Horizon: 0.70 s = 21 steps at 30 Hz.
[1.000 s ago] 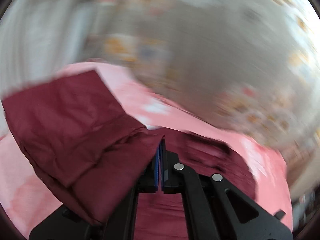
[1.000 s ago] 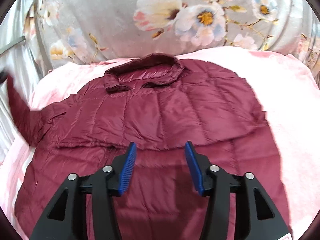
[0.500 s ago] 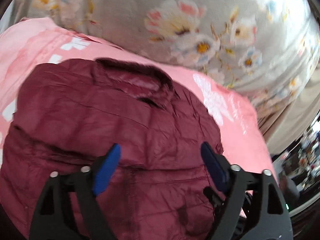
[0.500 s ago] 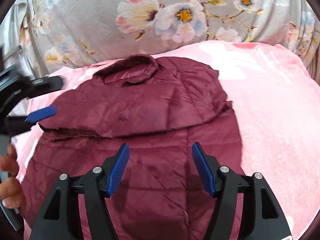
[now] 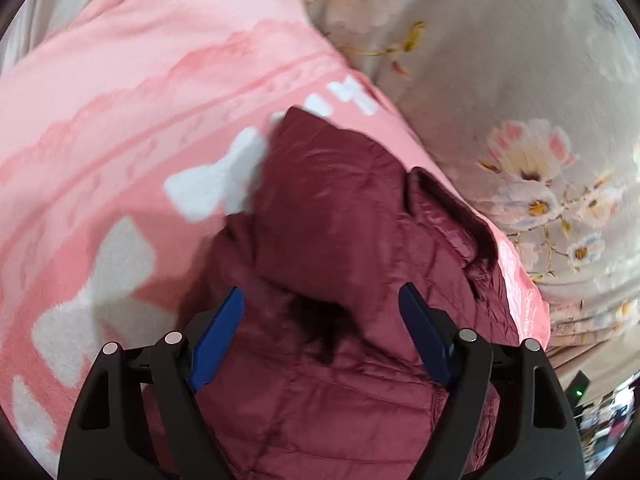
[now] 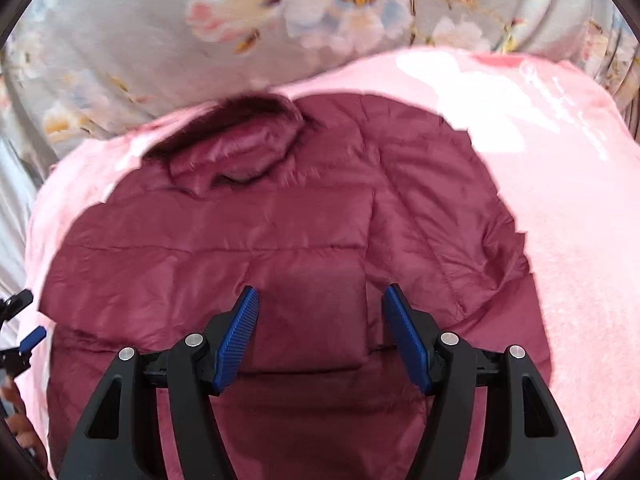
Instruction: Fold large clothes
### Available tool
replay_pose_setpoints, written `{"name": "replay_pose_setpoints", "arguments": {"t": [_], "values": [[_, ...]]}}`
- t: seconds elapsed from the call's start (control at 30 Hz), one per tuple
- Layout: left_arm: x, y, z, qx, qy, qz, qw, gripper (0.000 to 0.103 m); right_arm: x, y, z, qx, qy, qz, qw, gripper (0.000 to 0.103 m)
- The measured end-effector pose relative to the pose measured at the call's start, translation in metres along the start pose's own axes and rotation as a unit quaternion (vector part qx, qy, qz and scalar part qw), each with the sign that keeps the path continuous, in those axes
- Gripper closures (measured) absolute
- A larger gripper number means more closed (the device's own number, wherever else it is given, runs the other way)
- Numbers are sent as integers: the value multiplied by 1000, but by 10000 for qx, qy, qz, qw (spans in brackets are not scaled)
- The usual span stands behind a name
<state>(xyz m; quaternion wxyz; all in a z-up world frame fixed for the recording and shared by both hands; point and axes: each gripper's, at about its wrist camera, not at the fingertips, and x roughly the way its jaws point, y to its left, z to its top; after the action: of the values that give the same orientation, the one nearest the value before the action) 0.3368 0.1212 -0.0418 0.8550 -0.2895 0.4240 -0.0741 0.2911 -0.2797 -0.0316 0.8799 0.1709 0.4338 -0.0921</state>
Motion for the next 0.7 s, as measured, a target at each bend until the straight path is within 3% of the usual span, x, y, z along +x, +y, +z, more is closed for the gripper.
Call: {"name": "replay_pose_setpoints", "arguments": {"t": [0.03,0.07,0.1,0.23,0.37,0.47,0.57,0.7], "values": [[1,4,-2,21,51,28,10000,27,5,0,1,-11,80,86,9999,61],[4,5,-5,75,113,76,9999,28,7,1,3,-36,147,159,9998,85],[8,5,-11,190,203,110,9996,28,6,2,5,-44,131,241,9996,95],[18,-1,-22,615,279,376,9970,30,-32,6,26,-163,-491,448,9977,97],[18,9,-4,185,185,248,9994,33,-64,1,53,-288,-910,342,9948,97],[9,5,11,-17,-19,107,9999,33,-51,-12,56,-360,-715,57,9968,97],[8,-15,23,83,-168,139,9997,33,-24,-23,45,-210,-335,67,9992,97],[35,-31,27,382,-113,621,9973,39,-4,-29,24,-163,-95,33,9998,97]]}}
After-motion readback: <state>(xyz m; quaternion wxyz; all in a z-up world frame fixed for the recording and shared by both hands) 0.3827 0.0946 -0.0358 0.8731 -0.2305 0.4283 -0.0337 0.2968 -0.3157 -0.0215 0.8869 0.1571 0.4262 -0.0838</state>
